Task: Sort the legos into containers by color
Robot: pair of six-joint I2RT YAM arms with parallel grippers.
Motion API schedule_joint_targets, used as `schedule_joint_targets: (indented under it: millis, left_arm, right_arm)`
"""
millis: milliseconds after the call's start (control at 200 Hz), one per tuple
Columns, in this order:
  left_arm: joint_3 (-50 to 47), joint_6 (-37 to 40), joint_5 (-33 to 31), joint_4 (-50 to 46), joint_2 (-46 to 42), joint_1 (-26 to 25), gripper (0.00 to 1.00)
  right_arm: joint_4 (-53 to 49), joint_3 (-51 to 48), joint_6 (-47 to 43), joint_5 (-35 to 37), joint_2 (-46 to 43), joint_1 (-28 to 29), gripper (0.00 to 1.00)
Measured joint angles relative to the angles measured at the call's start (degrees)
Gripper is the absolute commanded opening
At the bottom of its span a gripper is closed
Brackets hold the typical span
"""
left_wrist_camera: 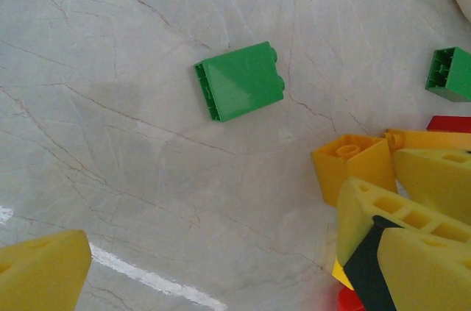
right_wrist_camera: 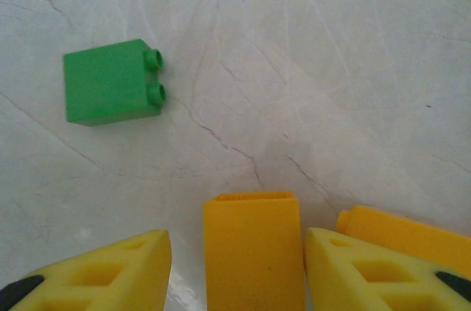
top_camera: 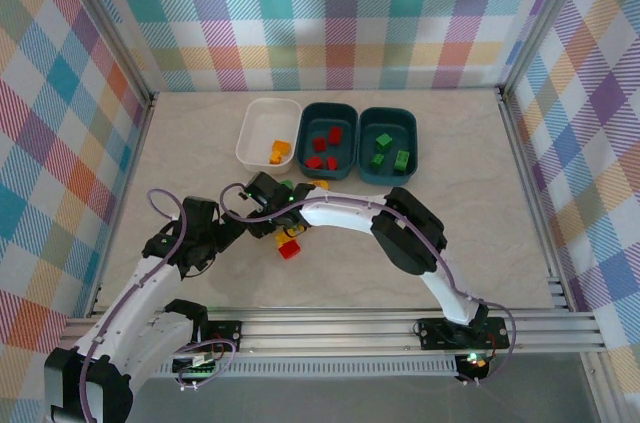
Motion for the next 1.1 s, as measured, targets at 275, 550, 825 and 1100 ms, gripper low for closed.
schedule_joint_targets:
  millis: [275,550,825,1100]
  left_arm:
    - [0.0,0.0,0.0,-0.1,-0.2,0.8,1.0]
    - [0.0,0.0,0.0,-0.1,-0.7,1.2,1.0]
    - [0.0,0.0,0.0,-0.1,-0.7,1.3,1.0]
    - [1.2,0.0,1.9,0.4,-0.2,1.5,1.0]
  right_arm:
    - [-0.2,-0.2,0.5,0.9,2.6,0.2,0.52]
    - [1.8,-0.8,0.9,2.1,2.6,0.2,0.32]
    - [3.8,-8.6,1.9,2.5,-5.3,0.0,0.31]
    - [6.1,-9.0,2.2,3.5,-19.3,-8.6,0.31]
